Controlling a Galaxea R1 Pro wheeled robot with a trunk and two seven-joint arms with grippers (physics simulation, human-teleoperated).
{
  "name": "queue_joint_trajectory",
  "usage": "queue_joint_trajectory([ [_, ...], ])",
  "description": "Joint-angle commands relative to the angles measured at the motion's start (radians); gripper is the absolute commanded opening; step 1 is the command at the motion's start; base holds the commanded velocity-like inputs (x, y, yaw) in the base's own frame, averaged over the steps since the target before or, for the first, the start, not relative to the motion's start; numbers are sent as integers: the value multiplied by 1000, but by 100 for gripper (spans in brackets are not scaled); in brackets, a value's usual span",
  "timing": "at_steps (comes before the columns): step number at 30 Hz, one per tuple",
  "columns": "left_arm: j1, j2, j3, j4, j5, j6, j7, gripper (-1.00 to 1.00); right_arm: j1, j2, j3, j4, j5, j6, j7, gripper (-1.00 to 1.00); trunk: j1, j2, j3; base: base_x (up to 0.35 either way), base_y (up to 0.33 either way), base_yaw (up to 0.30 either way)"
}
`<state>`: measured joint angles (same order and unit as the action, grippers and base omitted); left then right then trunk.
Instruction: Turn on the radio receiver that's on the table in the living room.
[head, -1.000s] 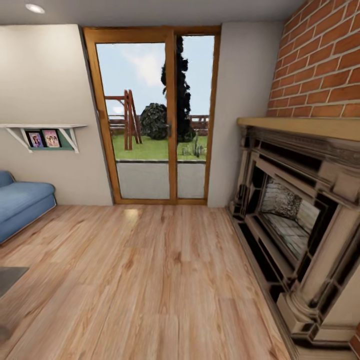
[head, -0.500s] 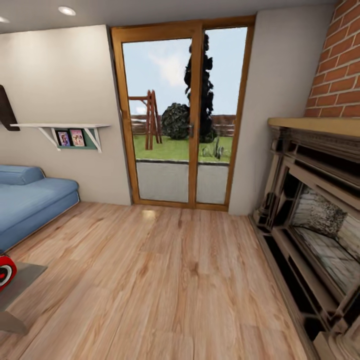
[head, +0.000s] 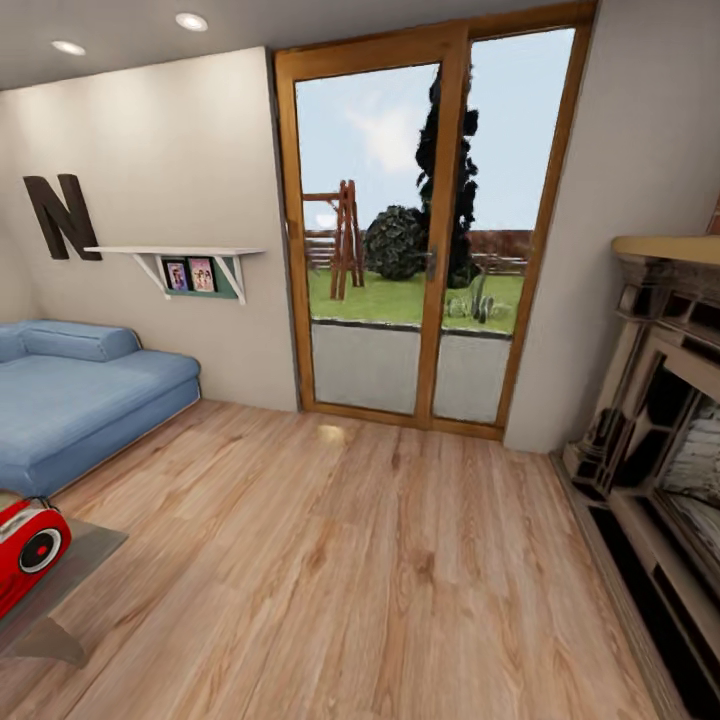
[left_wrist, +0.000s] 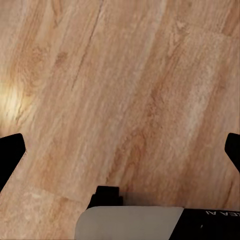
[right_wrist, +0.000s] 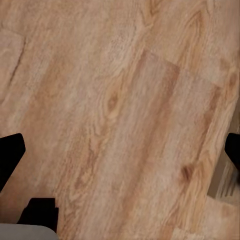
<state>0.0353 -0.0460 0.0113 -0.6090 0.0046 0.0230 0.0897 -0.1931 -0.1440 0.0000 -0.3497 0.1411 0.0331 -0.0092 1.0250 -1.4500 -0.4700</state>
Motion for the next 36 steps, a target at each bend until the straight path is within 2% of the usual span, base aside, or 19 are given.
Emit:
queue_joint_trajectory([
  [1,0,0,0,0,0,0,0,100,0,0,0,0,0,0,0,100,0,0,0,325,0,214],
  [8,0,0,0,0,0,0,1,100,0,0,0,0,0,0,0,100,0,0,0,325,-47,103],
  [36,0,0,-1,20,0,0,1,100,0,0,0,0,0,0,0,100,0,0,0,325,-93,2],
])
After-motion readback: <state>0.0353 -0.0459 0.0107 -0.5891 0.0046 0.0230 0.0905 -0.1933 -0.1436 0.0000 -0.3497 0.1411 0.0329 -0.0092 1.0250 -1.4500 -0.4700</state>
